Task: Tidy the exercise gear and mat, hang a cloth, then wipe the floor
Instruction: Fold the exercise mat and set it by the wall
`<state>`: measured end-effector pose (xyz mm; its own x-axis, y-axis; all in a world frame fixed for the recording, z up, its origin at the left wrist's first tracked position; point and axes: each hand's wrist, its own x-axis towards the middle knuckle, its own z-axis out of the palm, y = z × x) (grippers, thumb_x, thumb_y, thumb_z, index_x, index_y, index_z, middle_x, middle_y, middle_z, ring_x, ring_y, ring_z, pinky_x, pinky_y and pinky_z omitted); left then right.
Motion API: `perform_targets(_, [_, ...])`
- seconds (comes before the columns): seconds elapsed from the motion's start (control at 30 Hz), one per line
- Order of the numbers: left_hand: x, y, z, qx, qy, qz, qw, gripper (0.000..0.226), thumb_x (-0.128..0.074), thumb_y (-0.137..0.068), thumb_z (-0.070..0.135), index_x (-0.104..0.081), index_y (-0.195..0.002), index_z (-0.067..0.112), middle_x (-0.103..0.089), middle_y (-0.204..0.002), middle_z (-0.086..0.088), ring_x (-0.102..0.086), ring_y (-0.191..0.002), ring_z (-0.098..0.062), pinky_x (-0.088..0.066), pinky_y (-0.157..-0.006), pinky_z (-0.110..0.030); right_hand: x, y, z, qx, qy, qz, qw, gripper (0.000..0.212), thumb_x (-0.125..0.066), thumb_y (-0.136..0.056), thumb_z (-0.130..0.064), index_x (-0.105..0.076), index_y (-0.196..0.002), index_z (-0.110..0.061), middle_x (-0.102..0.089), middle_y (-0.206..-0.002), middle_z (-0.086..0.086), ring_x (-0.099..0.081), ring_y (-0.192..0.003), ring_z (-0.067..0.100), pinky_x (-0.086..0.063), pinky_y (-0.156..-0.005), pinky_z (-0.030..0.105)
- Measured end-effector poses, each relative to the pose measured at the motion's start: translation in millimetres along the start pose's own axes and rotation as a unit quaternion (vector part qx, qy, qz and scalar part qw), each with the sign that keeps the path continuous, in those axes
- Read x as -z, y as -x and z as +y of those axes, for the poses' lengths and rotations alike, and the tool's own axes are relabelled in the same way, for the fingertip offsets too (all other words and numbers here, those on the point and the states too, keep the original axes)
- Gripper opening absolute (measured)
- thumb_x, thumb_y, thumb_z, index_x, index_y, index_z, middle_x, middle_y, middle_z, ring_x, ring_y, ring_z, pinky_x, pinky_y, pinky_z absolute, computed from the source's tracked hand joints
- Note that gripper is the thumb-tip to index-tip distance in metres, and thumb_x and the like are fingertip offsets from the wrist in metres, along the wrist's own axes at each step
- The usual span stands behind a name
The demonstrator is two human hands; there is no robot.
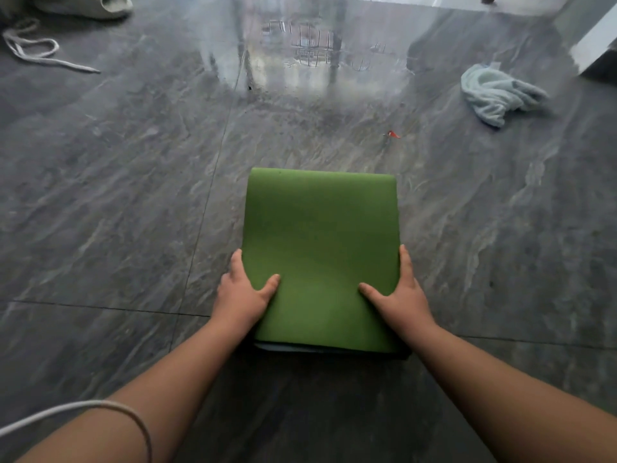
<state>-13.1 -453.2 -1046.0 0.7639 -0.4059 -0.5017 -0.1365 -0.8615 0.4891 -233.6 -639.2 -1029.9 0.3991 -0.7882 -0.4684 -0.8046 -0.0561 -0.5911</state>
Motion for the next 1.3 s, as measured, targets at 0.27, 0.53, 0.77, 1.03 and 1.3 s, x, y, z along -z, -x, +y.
perform_targets(0.27, [26, 42, 29, -0.018, -0.025, 0.012, 0.999, 0.098, -0.059, -0.089, 0.056, 0.003, -0.156, 0.022, -0.025, -0.150, -0.019, -0.037, -0.134, -0.039, -0.035, -0.107, -0.045, 21, 17, -12, -0.005, -0.060, -0.010, 0.998, 0.111, -0.080, -0.077, -0.043, -0.001, -0.154, -0.045, -0.040, -0.147, 0.014, -0.045, -0.132, 0.029, -0.034, -0.110, 0.035])
perform_targets(0.53, [109, 162, 93, -0.018, 0.007, -0.014, 1.000, 0.098, -0.065, -0.087, 0.051, -0.003, -0.157, 0.023, -0.028, -0.147, -0.015, -0.039, -0.133, -0.033, -0.034, -0.108, -0.039, 134, 126, -52, -0.013, -0.120, -0.011, 0.993, 0.108, -0.084, -0.073, -0.039, -0.010, -0.150, -0.052, -0.040, -0.149, -0.002, -0.044, -0.132, 0.015, -0.036, -0.115, 0.043])
perform_targets(0.77, [225, 291, 228, -0.074, 0.032, -0.025, 0.996, 0.097, -0.065, -0.087, 0.050, -0.001, -0.156, 0.027, -0.027, -0.148, -0.010, -0.037, -0.133, -0.027, -0.035, -0.108, -0.039, 312, 240, -136, -0.016, -0.138, 0.041, 0.990, 0.106, -0.084, -0.074, -0.035, -0.013, -0.150, -0.053, -0.041, -0.146, -0.005, -0.046, -0.131, 0.014, -0.038, -0.113, 0.044])
perform_targets(1.03, [384, 410, 428, -0.240, 0.018, -0.056, 0.969, 0.096, -0.065, -0.088, 0.046, -0.005, -0.157, 0.018, -0.026, -0.155, -0.010, -0.031, -0.139, -0.027, -0.031, -0.111, -0.039, 525, 394, -262, -0.004, -0.163, 0.206, 0.965, 0.104, -0.082, -0.078, -0.031, -0.011, -0.154, -0.041, -0.032, -0.148, -0.016, -0.038, -0.133, 0.004, -0.034, -0.114, 0.033])
perform_targets(1.3, [472, 546, 582, -0.450, 0.002, -0.118, 0.885, 0.093, -0.064, -0.087, 0.049, -0.003, -0.154, 0.031, -0.034, -0.146, -0.006, -0.042, -0.130, -0.029, -0.041, -0.104, -0.047, 659, 564, -313, -0.031, -0.214, 0.411, 0.886, 0.102, -0.083, -0.077, -0.027, -0.018, -0.154, -0.037, -0.039, -0.149, -0.013, -0.043, -0.128, 0.003, -0.037, -0.110, 0.033])
